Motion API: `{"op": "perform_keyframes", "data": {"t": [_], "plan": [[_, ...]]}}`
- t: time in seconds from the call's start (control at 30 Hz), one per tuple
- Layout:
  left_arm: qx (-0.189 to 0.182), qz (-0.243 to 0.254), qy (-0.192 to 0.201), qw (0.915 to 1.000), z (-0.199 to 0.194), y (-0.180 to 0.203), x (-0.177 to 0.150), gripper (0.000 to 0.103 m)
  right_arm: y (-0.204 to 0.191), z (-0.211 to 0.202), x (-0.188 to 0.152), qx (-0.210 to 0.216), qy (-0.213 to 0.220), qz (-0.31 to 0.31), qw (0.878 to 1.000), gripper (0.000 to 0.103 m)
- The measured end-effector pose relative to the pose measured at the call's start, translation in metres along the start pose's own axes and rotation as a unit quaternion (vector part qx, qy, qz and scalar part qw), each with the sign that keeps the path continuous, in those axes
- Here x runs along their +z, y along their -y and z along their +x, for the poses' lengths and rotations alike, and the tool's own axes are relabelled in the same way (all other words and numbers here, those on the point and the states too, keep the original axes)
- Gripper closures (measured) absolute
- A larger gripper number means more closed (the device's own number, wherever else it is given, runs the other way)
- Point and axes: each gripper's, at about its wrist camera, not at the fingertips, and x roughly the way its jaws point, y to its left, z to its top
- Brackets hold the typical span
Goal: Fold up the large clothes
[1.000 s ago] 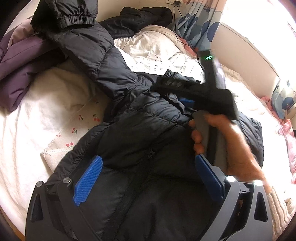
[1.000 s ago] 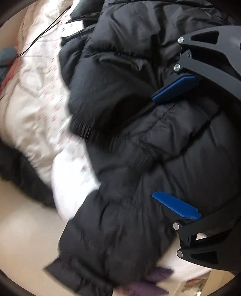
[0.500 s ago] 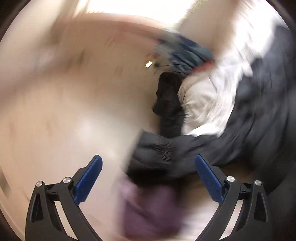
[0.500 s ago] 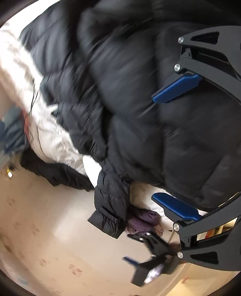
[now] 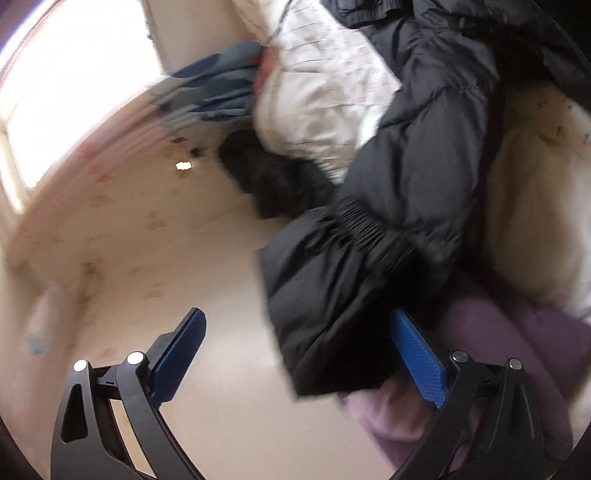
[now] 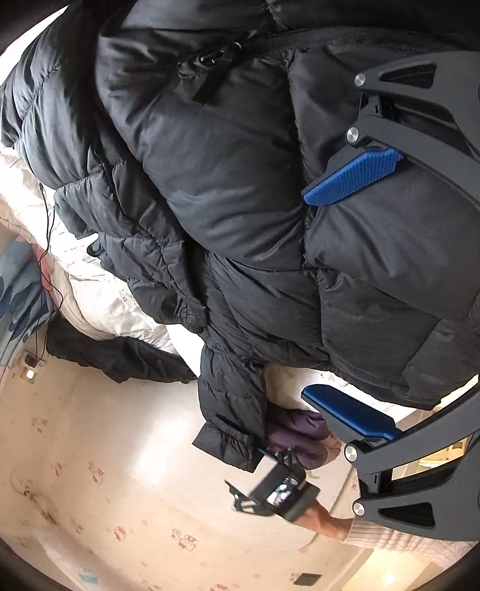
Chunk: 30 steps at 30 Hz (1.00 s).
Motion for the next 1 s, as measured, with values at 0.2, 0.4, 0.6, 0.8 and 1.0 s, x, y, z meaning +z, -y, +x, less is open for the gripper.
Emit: {"op": "perform_keyframes", "data": {"t": [0.2, 0.4, 0.6, 0.8, 1.0], "plan": [[-0.102, -0.145, -0.044, 0.9832, 0.028, -0.036, 0.004, 0.096, -0.002, -0.002, 0.003, -0.002, 0.0, 0.001, 1.0, 0.009], [-0.259, -0.486, 0.017, 0.8345, 0.024, -0.136, -0.039, 0.097, -0.005, -0.011, 0.006, -0.001, 0.01, 0.006, 1.0, 0.009], [-0.333, -0.597, 0.131, 0.7177, -0.01, -0.192, -0.029, 0.097, -0.01, -0.035, 0.019, 0.008, 0.039, 0.006, 0.999, 0.009], [-0.388, -0.631, 0.248, 0.625, -0.055, -0.239, 0.04, 0.097, -0.008, -0.067, 0.065, 0.004, 0.09, -0.003, 0.996, 0.009], [-0.462, -0.606, 0.344, 0.5487, -0.095, -0.251, 0.165, 0.097, 0.027, -0.084, 0.134, 0.067, 0.123, 0.029, 0.99, 0.009]]}}
